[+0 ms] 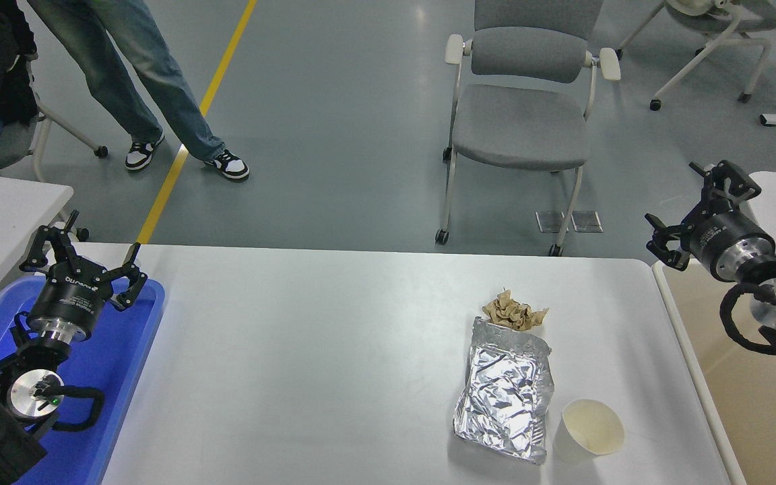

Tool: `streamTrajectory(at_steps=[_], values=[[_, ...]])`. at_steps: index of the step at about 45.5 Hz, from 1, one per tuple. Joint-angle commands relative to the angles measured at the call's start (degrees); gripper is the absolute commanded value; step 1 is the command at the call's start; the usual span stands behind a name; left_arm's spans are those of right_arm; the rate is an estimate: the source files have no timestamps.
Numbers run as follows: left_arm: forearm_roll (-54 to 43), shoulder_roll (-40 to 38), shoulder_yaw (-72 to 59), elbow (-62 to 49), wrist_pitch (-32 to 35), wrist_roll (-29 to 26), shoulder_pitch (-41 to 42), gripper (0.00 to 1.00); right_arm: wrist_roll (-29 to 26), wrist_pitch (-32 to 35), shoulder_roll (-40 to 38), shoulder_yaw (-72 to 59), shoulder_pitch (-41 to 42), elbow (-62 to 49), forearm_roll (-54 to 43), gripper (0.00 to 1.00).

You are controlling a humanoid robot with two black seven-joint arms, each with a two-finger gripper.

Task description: Clean the table surface

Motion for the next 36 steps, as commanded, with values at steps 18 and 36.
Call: streamTrajectory(at_steps=[18,36], values=[[0.0,0.1,-0.1,0.0,0.0,0.3,-0.1,1.0,0.0,0.3,0.0,0.1,-0.4,-0.2,-0.1,1.0],[0.0,0.1,-0.1,0.0,0.0,0.3,0.0,1.0,0.0,0.9,0.6,-0.7,-0.6,-0.4,-0.4,1.0]])
